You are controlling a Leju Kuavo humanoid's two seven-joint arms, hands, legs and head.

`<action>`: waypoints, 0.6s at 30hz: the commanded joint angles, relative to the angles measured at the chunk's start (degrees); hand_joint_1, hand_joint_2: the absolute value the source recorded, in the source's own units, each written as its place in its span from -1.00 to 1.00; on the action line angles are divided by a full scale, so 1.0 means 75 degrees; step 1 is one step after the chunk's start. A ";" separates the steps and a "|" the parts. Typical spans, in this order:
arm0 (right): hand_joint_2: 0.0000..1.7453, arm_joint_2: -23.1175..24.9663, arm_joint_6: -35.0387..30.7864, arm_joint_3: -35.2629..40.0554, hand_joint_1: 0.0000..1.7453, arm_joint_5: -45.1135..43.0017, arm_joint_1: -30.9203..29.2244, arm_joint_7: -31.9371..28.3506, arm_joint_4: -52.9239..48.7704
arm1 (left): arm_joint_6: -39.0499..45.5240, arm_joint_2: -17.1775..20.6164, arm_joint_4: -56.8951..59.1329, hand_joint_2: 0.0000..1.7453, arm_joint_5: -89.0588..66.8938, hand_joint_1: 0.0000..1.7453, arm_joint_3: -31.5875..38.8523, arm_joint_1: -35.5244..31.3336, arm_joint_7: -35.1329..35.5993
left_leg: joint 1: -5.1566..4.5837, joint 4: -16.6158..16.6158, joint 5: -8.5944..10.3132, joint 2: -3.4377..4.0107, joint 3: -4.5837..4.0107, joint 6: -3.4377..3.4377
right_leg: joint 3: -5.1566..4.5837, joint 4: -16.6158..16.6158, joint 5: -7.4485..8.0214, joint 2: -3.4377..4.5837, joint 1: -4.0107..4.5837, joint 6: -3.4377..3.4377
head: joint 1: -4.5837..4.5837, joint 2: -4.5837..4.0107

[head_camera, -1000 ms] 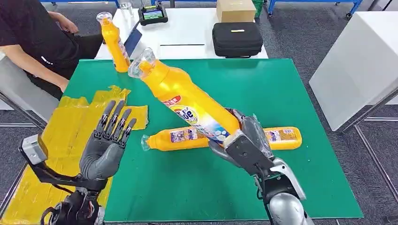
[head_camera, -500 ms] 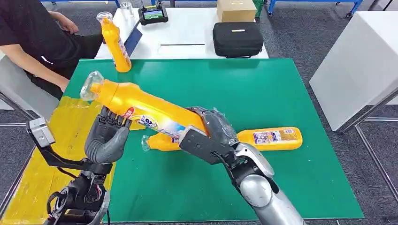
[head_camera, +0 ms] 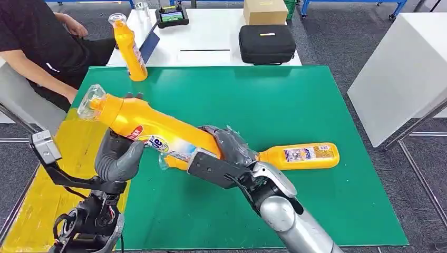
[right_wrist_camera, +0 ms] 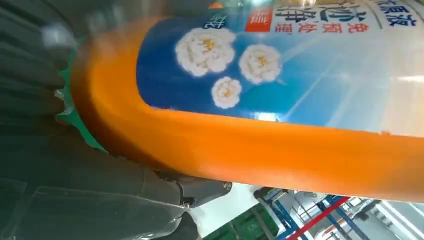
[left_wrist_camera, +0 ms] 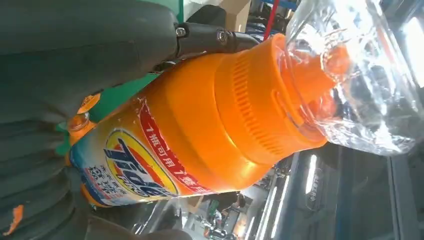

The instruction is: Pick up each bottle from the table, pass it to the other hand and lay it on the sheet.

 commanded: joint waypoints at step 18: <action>1.00 0.0099 -0.0026 0.2071 1.00 -0.0715 -0.1129 0.0206 0.1044 | 0.0505 0.0046 0.0534 1.00 0.0146 -0.94 -0.0342 -0.0476 -0.0175 | 0.0009 -0.0002 -0.0009 0.0003 0.0024 -0.0027 | 0.0026 -0.0004 -0.0009 -0.0010 0.0008 0.0001 | 0.0003 0.0000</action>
